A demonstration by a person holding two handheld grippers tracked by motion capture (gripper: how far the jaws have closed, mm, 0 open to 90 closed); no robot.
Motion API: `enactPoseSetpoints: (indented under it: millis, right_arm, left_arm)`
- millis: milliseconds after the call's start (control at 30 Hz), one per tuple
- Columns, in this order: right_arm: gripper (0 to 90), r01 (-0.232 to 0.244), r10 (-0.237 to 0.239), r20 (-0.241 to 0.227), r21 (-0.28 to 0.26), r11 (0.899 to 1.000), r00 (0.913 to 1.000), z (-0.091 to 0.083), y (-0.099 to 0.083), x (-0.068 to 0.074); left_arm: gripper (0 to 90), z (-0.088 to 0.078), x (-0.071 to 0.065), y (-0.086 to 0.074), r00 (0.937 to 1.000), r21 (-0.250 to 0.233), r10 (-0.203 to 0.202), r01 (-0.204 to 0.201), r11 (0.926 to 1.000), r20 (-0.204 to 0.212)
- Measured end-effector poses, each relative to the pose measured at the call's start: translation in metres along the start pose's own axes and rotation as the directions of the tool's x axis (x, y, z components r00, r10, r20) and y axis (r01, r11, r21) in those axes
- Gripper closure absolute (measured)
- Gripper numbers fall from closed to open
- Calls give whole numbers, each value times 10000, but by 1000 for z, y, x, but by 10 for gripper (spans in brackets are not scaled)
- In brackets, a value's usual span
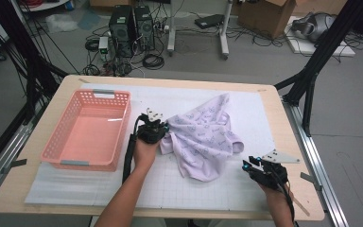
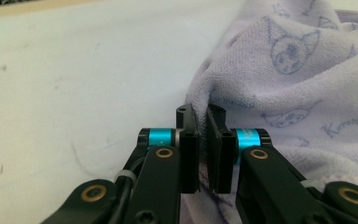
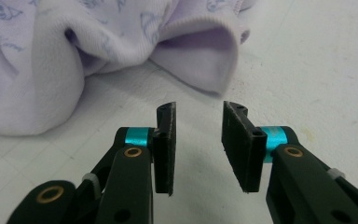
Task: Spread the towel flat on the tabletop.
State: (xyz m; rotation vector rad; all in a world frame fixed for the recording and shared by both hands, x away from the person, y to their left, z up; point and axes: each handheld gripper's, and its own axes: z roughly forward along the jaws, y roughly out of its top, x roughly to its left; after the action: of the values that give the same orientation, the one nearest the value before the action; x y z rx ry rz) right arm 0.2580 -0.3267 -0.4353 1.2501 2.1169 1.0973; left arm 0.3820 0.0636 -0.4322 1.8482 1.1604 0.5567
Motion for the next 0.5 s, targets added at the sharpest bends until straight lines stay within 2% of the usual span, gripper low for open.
enactPoseSetpoints:
  millis: [67,100,133,167,300,367,500]
  right_arm:
    - [645,-21,21,-1,-22,10000,10000,0,0,1]
    - [645,16,-16,-35,-46,10000,10000,1,0,1]
    - [647,-1,1,-48,-28,10000,10000,1,0,1]
    - [653,-5,5,-48,-25,10000,10000,1,1,2]
    - [772,169,-166,-386,75,9998,9991,6,2,5]
    - [826,402,-383,-616,303,9987,9974,13,4,8]
    - [816,780,-703,-1035,714,9944,9921,32,12,19]
  left_arm:
    - [770,-5,1,-4,9993,-289,-287,294,9991,246]
    - [678,-8,3,-7,9962,-335,-665,684,9971,557]
    - [604,-11,3,-8,9932,-318,-837,865,9957,814]
    - [568,-14,3,-11,9898,-339,-920,962,9948,1092]
    - [517,-32,-2,-20,9870,-558,-466,558,9969,1536]
    - [533,-41,-5,-23,9842,-699,-155,282,9972,1762]
    - [573,-55,-13,-30,9716,-807,697,-526,9953,2263]
